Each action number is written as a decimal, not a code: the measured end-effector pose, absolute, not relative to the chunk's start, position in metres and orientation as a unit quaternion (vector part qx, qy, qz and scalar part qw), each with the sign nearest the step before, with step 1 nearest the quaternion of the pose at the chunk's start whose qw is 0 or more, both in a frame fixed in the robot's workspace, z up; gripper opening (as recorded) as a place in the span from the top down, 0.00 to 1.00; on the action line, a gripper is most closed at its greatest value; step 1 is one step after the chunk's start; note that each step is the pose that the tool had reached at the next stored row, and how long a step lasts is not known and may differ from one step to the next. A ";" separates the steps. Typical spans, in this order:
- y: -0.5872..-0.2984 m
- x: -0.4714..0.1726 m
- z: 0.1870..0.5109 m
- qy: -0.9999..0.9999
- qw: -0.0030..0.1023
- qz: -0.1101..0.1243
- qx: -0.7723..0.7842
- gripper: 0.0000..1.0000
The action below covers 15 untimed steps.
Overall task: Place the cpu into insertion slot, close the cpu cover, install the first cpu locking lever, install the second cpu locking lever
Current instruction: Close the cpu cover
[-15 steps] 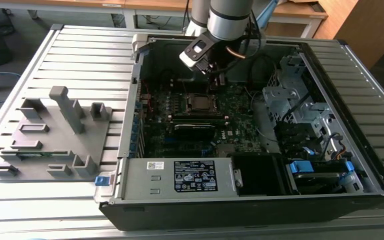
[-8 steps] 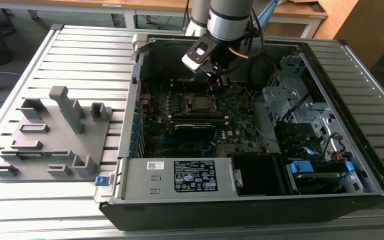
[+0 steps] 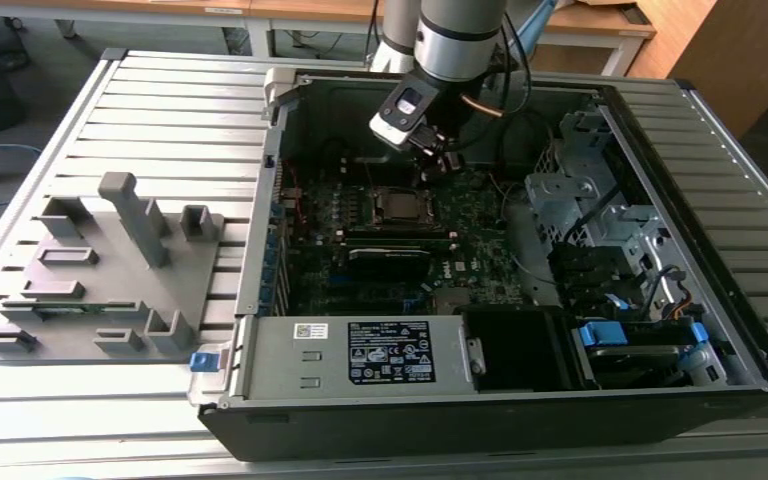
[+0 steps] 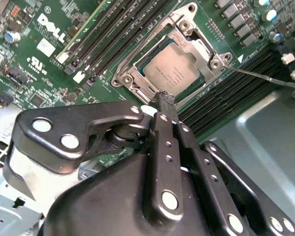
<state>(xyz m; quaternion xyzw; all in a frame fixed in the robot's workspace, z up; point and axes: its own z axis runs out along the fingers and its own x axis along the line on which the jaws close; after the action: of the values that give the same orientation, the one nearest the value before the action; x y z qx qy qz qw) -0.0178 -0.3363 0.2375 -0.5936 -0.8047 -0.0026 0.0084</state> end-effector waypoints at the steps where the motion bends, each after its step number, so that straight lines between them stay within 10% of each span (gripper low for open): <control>1: -0.336 -0.018 0.237 -0.808 0.008 -0.003 -0.589 0.89; 15: -0.336 -0.018 0.237 -0.836 0.009 -0.002 -0.549 0.89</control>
<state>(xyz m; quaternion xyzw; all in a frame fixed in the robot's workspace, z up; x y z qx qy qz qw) -0.0179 -0.3363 0.2374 -0.5490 -0.8358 -0.0021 0.0085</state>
